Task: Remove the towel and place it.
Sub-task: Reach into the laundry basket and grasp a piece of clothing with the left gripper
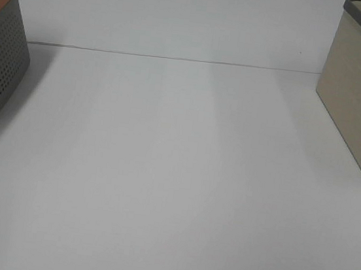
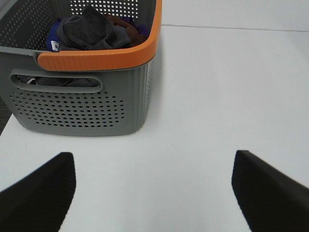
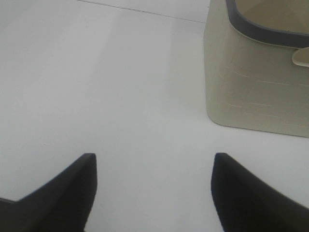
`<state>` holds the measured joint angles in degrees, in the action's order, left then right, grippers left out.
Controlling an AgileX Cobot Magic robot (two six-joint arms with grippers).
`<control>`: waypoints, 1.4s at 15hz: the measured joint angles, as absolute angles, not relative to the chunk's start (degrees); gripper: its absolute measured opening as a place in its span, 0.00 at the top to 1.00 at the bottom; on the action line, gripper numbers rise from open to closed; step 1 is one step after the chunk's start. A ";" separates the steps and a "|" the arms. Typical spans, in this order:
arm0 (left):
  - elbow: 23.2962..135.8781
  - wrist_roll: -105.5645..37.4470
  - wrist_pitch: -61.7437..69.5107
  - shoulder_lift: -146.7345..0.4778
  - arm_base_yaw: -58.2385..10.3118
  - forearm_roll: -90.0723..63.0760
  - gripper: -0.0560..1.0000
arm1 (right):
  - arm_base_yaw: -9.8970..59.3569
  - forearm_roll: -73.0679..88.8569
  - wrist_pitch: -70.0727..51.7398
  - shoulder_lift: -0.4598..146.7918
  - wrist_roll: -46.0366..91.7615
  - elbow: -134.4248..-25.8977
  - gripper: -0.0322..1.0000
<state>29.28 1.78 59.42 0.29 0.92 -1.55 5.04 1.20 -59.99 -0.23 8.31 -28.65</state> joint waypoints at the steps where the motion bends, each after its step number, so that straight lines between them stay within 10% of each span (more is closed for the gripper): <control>1: 29.28 1.78 59.42 0.29 0.92 -1.55 0.17 | 5.04 1.20 -59.99 -0.23 8.31 -28.65 0.32; 21: 29.28 1.72 59.42 0.29 0.92 -1.55 0.17 | 5.04 -0.29 -59.99 -0.23 4.98 -28.65 0.25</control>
